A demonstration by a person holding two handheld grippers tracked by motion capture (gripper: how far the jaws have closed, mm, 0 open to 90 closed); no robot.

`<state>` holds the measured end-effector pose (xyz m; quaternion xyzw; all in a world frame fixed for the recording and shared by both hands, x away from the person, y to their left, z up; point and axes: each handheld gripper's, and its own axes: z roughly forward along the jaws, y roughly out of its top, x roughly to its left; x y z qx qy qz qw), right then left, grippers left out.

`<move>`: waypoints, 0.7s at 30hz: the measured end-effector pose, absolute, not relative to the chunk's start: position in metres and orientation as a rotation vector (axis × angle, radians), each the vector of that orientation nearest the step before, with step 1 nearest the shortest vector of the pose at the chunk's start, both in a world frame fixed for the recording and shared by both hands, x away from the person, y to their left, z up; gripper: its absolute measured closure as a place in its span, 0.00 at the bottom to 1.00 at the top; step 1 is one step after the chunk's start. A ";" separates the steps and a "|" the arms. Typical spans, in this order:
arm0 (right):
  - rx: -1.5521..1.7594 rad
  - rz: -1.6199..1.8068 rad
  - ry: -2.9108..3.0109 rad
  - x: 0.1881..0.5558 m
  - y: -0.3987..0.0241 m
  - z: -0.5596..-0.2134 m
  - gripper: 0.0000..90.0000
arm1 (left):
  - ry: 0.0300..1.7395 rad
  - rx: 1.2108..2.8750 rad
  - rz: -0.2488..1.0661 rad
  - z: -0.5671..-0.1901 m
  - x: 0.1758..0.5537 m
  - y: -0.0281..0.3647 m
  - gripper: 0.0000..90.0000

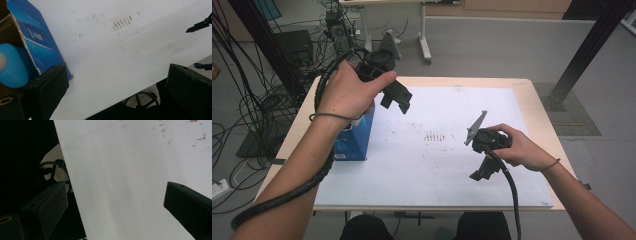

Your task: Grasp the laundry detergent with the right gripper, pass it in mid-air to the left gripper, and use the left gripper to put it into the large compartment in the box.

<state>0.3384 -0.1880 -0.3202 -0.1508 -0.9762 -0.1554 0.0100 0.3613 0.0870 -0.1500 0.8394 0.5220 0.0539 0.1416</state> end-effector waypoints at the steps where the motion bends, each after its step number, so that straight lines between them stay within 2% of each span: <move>1: -0.476 -0.488 -3.045 0.338 -0.188 -0.320 0.05 | 1.504 2.426 0.150 -0.152 0.361 0.086 0.06; 21: -0.499 -0.502 -3.046 0.334 -0.193 -0.316 0.05 | 1.443 2.527 0.058 -0.209 0.342 0.063 0.06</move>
